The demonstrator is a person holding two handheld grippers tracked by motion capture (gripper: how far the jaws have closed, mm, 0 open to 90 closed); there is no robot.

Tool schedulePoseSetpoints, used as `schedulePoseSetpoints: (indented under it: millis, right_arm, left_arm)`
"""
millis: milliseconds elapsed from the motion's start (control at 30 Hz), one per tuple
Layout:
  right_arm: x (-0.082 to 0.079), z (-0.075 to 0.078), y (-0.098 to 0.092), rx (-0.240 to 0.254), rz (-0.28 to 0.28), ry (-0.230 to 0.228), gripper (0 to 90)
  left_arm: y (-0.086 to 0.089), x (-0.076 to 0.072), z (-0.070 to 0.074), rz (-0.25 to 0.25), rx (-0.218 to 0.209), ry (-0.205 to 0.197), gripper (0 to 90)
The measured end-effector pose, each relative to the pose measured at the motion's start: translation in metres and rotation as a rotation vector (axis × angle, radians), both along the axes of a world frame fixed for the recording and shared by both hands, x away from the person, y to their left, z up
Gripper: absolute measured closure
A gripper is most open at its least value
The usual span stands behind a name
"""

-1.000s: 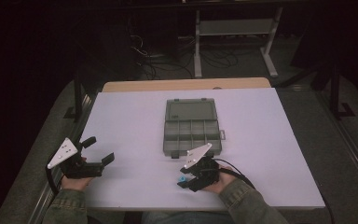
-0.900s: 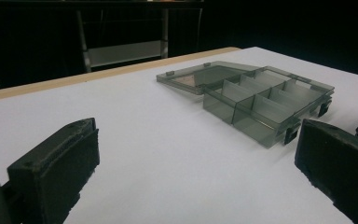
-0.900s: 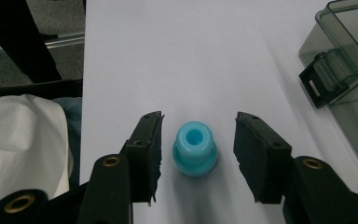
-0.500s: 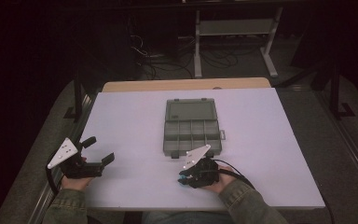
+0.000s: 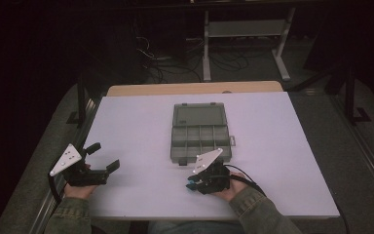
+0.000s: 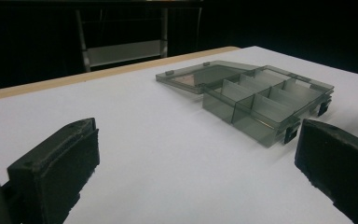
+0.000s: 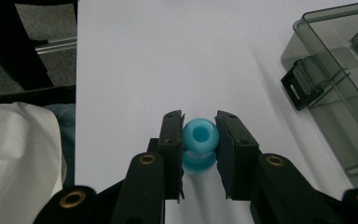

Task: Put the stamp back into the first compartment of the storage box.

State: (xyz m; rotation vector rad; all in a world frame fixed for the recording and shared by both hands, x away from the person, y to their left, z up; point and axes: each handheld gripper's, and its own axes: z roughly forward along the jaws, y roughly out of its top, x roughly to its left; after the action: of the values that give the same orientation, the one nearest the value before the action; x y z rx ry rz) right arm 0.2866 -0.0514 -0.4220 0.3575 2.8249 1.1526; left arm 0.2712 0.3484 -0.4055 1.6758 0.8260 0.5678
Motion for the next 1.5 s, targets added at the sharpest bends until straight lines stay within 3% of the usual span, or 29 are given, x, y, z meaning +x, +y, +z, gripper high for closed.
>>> schedulePoseSetpoints:
  millis: [100, 533, 767, 1300, 1500]
  right_arm:
    - [0.0, 0.003, 0.0, 0.003, -0.013, 0.017, 71.3]
    - [0.005, 0.011, 0.004, 0.02, -0.011, 0.0, 71.3]
    - [0.009, 0.02, 0.001, 0.041, -0.041, 0.024, 71.4]
    - [0.018, 0.048, 0.002, 0.052, -0.049, -0.01, 71.4]
    - [0.025, 0.051, 0.005, 0.021, -0.035, -0.029, 71.4]
  left_arm:
    - [0.0, 0.0, 0.0, -0.001, -0.003, 0.0, 0.0]
    - [0.0, 0.0, 0.0, -0.002, 0.003, 0.0, 0.0]
    - [0.0, 0.0, 0.0, -0.002, 0.003, 0.001, 0.0]
    - [-0.001, -0.001, 0.0, 0.001, -0.009, 0.003, 0.0]
    - [-0.001, -0.001, 0.0, 0.0, -0.011, 0.003, 0.0]
